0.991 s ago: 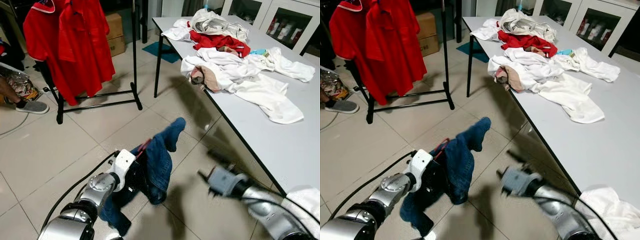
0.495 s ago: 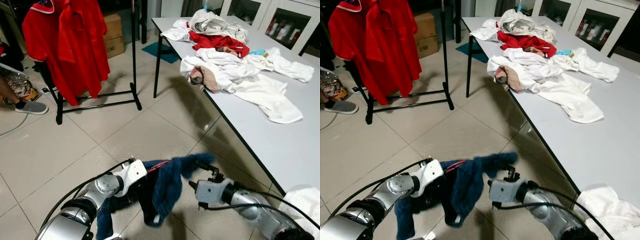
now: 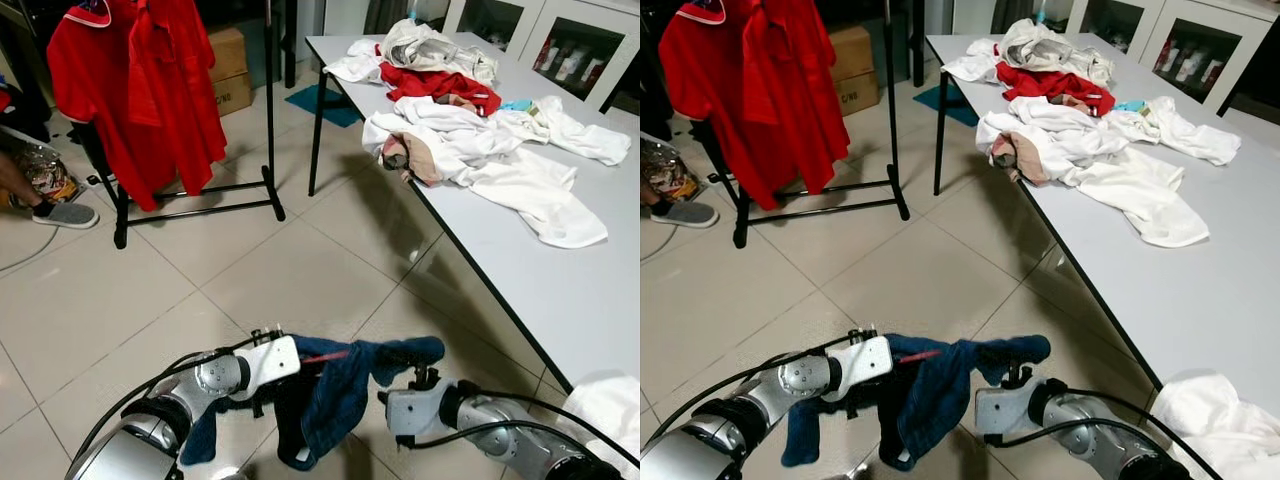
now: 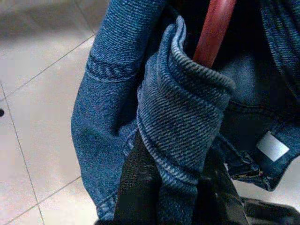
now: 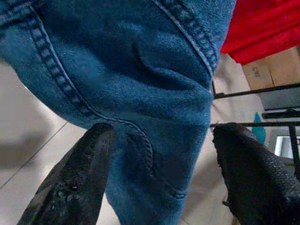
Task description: Hang hanger
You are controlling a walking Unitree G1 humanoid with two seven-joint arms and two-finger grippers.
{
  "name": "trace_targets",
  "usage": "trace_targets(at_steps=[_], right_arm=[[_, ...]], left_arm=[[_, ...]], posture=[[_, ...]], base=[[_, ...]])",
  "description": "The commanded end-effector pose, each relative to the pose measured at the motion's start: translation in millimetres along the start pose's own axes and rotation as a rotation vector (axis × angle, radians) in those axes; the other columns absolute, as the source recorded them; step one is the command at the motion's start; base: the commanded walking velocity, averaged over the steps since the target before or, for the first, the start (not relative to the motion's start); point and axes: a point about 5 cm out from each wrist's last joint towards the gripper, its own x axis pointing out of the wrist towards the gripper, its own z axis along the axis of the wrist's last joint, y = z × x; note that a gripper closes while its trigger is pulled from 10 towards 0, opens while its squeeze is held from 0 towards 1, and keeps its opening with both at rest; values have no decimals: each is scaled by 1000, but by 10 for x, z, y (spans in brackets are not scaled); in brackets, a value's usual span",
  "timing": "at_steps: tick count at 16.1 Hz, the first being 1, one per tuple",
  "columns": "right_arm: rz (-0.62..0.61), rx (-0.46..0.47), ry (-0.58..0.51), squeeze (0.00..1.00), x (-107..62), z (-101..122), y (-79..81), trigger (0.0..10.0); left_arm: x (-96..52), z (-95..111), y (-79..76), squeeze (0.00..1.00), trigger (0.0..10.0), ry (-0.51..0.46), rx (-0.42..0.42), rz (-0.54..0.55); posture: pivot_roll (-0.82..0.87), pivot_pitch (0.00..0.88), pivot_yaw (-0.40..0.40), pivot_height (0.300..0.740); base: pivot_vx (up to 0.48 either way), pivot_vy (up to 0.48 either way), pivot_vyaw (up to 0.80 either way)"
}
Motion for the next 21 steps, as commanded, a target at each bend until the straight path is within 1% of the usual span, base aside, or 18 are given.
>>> trace_targets(at_steps=[1, 4, 8, 9, 11, 12, 16, 17, 18, 19, 21], right_arm=[[-6, -19, 0, 0, 14, -7, -64, 10000], [-13, -16, -1, 0, 56, 12, -76, 10000], [35, -3, -1, 0, 128, 53, 28, 10000], [49, 0, -1, 0, 137, 60, 53, 10000], [74, -3, -2, 0, 161, 76, 94, 10000], [77, -3, -2, 0, 171, 81, 98, 10000], [89, 15, 13, 0, 194, 74, 113, 10000], [101, 22, 23, 0, 195, 63, 145, 3569], [104, 30, 26, 0, 194, 60, 153, 1647], [102, 35, 32, 0, 194, 55, 157, 0], [99, 40, 46, 0, 200, 42, 155, 0]], left_arm=[[5, 83, 45, 0, 10000, -31, 52, 4], [19, 97, 13, 0, 10000, -38, 81, -11], [58, 167, -22, 0, 10000, -59, 151, -25], [60, 175, -24, 0, 10000, -57, 173, -29], [66, 188, -34, 0, 10000, -45, 248, -50], [69, 191, -41, 0, 10000, -45, 266, -54], [89, 232, -66, 0, 10000, -67, 291, -58], [94, 242, -79, 0, 10000, -75, 303, -59], [95, 245, -83, 0, 10000, -78, 309, -59], [94, 246, -84, 0, 10000, -80, 312, -57], [93, 249, -82, 0, 10000, -82, 320, -54]], posture=[[-72, 0, -38, 740], [-75, 0, -33, 740], [-72, 0, -35, 740], [-72, 0, -35, 740], [-72, 0, -34, 740], [-71, 0, -34, 740], [-69, 0, -34, 740], [-68, 0, -35, 740], [-67, 0, -36, 740], [-67, 0, -36, 740], [-67, 0, -35, 740]], base=[[0, 0, 0], [0, 0, 0], [0, 0, 0], [0, 0, 0], [0, 0, 0], [0, 0, 0], [0, 0, 0], [0, 0, 0], [0, 0, 0], [0, 0, 0], [0, 0, 0]])
